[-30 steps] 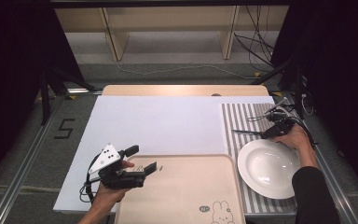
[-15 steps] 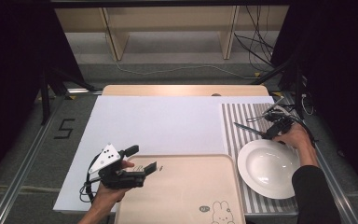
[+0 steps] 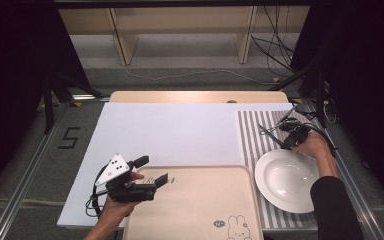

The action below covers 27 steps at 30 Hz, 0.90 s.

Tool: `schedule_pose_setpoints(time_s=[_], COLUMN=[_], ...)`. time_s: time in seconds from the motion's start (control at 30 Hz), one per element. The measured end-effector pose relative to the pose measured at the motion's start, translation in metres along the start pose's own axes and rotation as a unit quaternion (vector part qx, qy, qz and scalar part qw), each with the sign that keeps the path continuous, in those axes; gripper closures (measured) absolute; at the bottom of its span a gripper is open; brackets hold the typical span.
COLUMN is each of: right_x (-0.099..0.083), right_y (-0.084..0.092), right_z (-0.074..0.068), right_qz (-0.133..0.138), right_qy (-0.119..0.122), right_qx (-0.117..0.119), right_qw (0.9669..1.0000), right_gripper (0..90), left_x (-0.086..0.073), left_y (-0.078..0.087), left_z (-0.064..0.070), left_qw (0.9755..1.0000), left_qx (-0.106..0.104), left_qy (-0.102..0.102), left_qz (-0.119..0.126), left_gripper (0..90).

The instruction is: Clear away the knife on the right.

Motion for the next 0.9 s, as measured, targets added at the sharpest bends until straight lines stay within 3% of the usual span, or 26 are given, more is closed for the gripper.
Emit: schedule_pose_setpoints(time_s=[0.03,0.07,0.1,0.13,0.17,0.2,0.3,0.4,0.6,0.63,0.67,0.7,0.73,0.77,0.8,0.87,0.9], right_x=[0.001,0.001,0.002,0.002,0.004,0.004,0.007,0.011,0.021,0.026,0.026,0.031,0.031,0.034,0.034,0.036,0.04], right_y=[0.0,0.0,0.001,0.001,0.004,0.004,0.012,0.023,0.04,0.048,0.048,0.057,0.057,0.066,0.066,0.074,0.082], right_z=[0.0,0.0,0.003,0.003,0.007,0.007,0.013,0.017,0.01,0.004,0.004,-0.004,-0.004,-0.013,-0.013,-0.024,-0.037], right_qz=[-0.003,-0.003,-0.004,-0.004,-0.001,-0.001,0.011,0.032,0.08,0.106,0.106,0.137,0.137,0.161,0.161,0.186,0.223], right_qy=[0.011,0.011,0.019,0.019,0.022,0.022,0.031,0.032,0.041,0.04,0.04,0.036,0.036,0.034,0.034,0.035,0.03], right_qx=[-0.014,-0.014,-0.033,-0.033,-0.055,-0.055,-0.091,-0.112,-0.128,-0.127,-0.127,-0.122,-0.122,-0.121,-0.121,-0.113,-0.094], right_qw=[0.9998,0.9998,0.9993,0.9993,0.9983,0.9983,0.9953,0.9926,0.9877,0.9855,0.9855,0.9823,0.9823,0.9789,0.9789,0.9754,0.9699], right_gripper=[77.5,77.5,77.5,77.5,77.6,77.6,77.6,77.6,77.6,77.6,77.6,77.6,77.6,77.6,77.6,77.6,77.5], left_x=[0.0,0.0,0.0,0.0,0.0,0.0,0.0,0.0,0.0,0.0,0.0,0.0,0.0,0.0,-0.001,-0.001,0.0], left_y=[0.0,0.0,0.0,0.0,0.0,0.0,0.0,0.0,0.0,0.0,0.0,0.0,0.0,0.0,0.0,0.0,0.0], left_z=[0.0,0.0,0.001,0.001,0.0,0.0,0.0,0.001,0.001,0.001,0.0,0.001,0.001,0.0,0.001,0.002,0.002], left_qw=[1.0,1.0,1.0,1.0,1.0,1.0,1.0,1.0,1.0,1.0,1.0,1.0,1.0,1.0,1.0,1.0,1.0], left_qx=[0.0,0.0,-0.001,-0.001,-0.001,-0.001,-0.001,-0.001,-0.002,-0.001,-0.001,-0.002,-0.002,-0.001,-0.001,-0.003,-0.003], left_qy=[0.0,-0.002,-0.002,-0.002,-0.001,-0.001,-0.001,-0.003,-0.003,-0.002,-0.003,-0.002,-0.001,-0.003,-0.002,-0.004,-0.004], left_qz=[0.0,0.0,0.0,0.0,0.0,0.0,0.0,-0.001,-0.002,-0.001,-0.001,-0.001,0.0,-0.002,-0.002,-0.002,-0.003], left_gripper=[10.3,10.3,10.3,10.3,10.3,10.3,10.3,10.3,10.3,10.3,10.3,10.3,10.3,10.3,10.3,10.3,10.3])
Point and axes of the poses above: each handheld gripper's, and its own axes: y roughly backward along the jaws, x roughly out of its top, z roughly to its right, the point moved 10 cm from there along -y, roughly forward along the jaws, and after that the axes turned 14 degrees about y, right-handed, at the moved point
